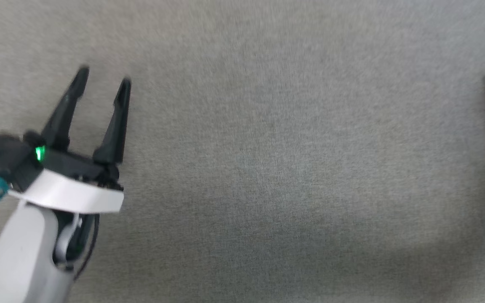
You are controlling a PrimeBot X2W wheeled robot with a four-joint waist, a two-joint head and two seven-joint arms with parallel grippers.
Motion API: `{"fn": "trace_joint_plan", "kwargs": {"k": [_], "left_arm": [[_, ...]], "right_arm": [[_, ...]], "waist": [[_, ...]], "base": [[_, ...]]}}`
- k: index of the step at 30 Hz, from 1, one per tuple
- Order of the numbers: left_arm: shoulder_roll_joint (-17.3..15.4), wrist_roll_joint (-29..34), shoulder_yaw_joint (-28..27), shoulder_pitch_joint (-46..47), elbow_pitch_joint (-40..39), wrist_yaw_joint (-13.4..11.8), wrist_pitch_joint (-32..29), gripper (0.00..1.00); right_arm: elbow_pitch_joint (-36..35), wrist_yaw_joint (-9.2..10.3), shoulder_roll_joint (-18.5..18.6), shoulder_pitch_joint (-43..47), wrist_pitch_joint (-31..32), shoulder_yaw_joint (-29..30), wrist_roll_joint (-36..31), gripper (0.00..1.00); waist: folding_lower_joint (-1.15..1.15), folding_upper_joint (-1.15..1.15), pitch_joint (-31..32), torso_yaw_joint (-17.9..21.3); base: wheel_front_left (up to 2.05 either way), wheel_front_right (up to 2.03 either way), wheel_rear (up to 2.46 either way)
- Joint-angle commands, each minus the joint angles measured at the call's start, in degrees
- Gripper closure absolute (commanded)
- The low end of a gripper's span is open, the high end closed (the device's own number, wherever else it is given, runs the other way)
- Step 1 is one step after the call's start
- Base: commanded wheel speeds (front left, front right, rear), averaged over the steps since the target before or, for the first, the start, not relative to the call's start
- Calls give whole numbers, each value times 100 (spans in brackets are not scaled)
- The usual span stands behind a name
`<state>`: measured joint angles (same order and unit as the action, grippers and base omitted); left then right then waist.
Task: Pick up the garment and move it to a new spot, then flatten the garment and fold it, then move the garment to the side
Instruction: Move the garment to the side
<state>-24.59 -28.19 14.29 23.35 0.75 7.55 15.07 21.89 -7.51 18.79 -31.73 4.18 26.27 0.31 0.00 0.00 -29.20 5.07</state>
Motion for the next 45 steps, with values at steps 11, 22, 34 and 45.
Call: {"fn": "trace_joint_plan", "kwargs": {"k": [11, 22, 34, 45], "left_arm": [[539, 92, -442, -1280, 453, -14, 10, 0], [942, 250, -785, -2122, 699, -14, 10, 0], [1131, 278, -979, -2628, 518, -14, 10, 0], [1307, 459, -1229, -3222, 160, -14, 10, 0]], "right_arm": [[340, 4, -561, 784, -1014, -1685, 497, 0], [735, 4, -911, 1287, -1845, -2417, 864, 0], [100, 3, -1142, 2000, -1934, -2385, 1035, 0], [-629, 3, -1392, 2967, -1938, -2160, 1129, 0]], "waist": [[0, 0, 1300, -344], [0, 0, 2081, -698], [0, 0, 2449, -768], [0, 0, 2697, -890]], "base": [[0, 0, 0], [0, 0, 0], [0, 0, 0], [0, 0, 0]]}}
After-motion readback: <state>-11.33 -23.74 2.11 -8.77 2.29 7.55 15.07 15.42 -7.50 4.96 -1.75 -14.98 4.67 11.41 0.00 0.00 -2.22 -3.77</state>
